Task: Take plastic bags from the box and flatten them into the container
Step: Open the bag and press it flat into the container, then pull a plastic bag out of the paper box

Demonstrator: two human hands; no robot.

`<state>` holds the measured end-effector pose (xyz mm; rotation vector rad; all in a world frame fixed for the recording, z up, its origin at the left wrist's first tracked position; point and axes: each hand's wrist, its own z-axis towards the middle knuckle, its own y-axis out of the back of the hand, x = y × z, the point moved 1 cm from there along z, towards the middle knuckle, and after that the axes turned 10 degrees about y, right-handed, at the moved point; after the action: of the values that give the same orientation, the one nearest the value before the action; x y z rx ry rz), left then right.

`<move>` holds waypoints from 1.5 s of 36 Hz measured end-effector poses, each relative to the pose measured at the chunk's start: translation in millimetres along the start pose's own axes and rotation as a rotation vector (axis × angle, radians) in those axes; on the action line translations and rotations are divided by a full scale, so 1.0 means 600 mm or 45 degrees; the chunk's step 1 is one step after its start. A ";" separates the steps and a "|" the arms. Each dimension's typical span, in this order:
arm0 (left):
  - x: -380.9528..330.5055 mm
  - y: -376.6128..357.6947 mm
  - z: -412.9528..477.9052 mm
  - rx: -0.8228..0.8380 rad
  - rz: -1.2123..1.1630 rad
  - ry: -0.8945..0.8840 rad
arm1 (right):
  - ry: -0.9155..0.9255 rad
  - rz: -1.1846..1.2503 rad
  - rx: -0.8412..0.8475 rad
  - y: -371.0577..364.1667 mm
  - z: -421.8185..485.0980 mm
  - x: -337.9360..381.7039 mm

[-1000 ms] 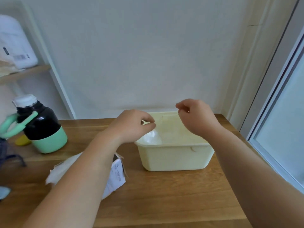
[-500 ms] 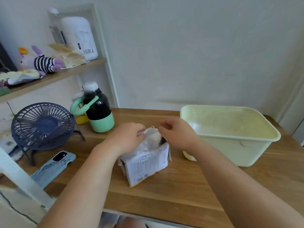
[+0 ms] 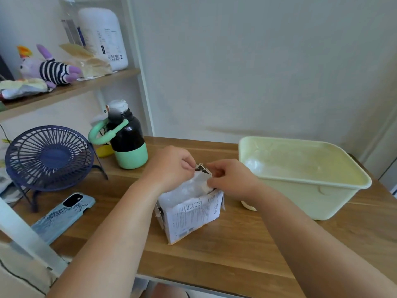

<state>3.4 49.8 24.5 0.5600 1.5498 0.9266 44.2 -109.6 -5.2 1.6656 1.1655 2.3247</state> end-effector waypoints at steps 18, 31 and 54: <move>0.002 -0.022 -0.007 -0.006 -0.427 -0.184 | -0.036 0.380 -0.108 0.001 0.003 0.002; 0.010 -0.035 -0.020 0.139 -0.235 0.029 | -0.002 0.708 -0.892 0.035 0.009 0.010; -0.158 -0.057 -0.014 0.434 -1.406 -0.229 | -0.195 1.224 -0.024 0.174 -0.085 0.001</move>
<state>18.8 -46.1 52.6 -0.0400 1.5374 -0.2241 40.0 -211.7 50.7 2.7546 0.2950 2.5015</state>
